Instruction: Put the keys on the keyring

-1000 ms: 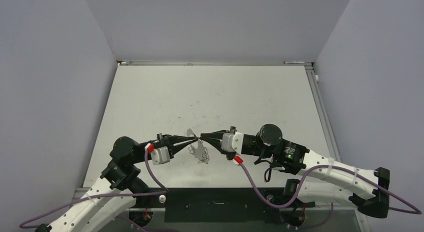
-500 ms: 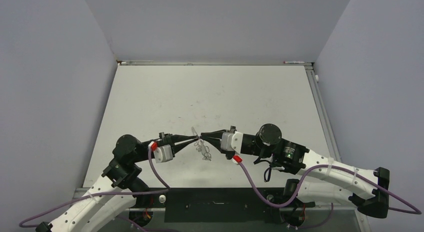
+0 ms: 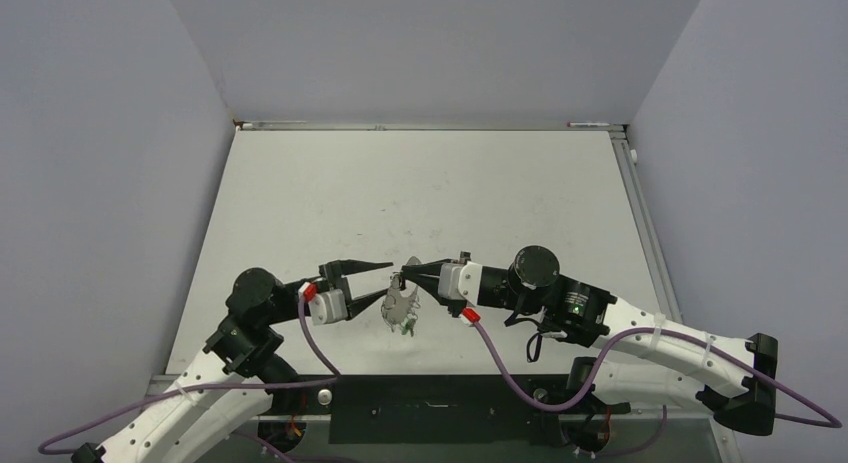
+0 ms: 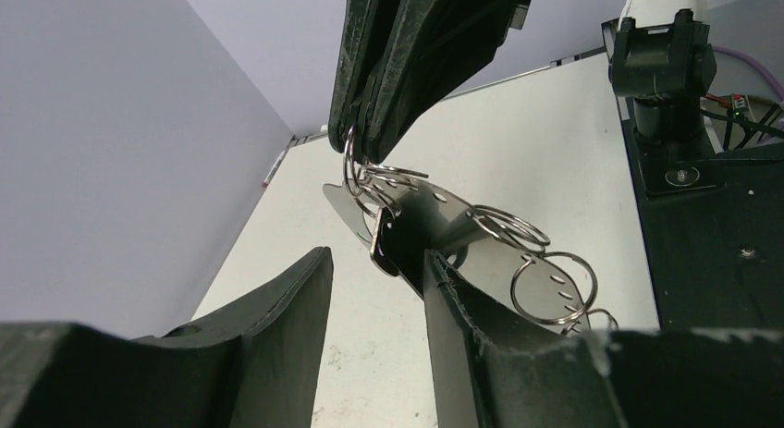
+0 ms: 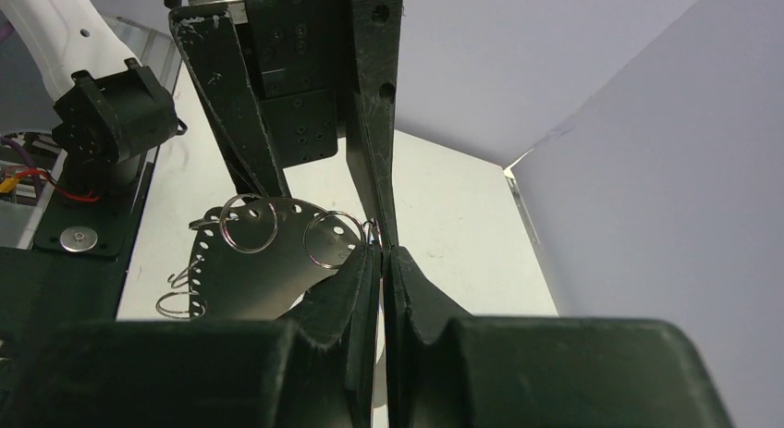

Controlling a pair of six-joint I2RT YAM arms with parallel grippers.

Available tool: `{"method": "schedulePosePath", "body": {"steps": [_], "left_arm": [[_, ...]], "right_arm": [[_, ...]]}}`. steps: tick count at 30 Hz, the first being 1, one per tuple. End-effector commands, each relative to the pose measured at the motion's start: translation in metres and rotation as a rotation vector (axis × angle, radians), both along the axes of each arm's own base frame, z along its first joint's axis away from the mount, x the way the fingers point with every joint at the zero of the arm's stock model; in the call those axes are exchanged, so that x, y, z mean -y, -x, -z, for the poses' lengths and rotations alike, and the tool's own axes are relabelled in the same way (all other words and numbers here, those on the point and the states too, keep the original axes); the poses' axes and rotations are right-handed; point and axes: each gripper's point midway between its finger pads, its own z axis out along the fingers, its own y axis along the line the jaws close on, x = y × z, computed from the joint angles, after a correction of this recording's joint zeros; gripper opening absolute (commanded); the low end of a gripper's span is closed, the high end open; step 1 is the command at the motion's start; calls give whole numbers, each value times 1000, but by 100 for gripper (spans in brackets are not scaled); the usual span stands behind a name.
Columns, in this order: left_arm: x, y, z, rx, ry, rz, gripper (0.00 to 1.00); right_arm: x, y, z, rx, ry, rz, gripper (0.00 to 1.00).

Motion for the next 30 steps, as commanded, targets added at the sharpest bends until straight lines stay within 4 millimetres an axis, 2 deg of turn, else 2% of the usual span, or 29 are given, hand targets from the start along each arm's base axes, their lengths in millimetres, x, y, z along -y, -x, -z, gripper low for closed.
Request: {"method": "schedulePosePath", "body": {"steps": [1, 14, 19, 30], "left_arm": [[-8, 3, -26, 77, 51, -22, 38], [-13, 19, -39, 146, 109, 19, 39], [-14, 18, -40, 137, 112, 10, 39], [-7, 12, -39, -3, 124, 12, 49]], "right_arm": [[2, 1, -32, 33, -82, -5, 5], [8, 1, -13, 7, -43, 10, 5], [11, 1, -10, -7, -44, 21, 5], [38, 7, -5, -75, -160, 64, 5]]}}
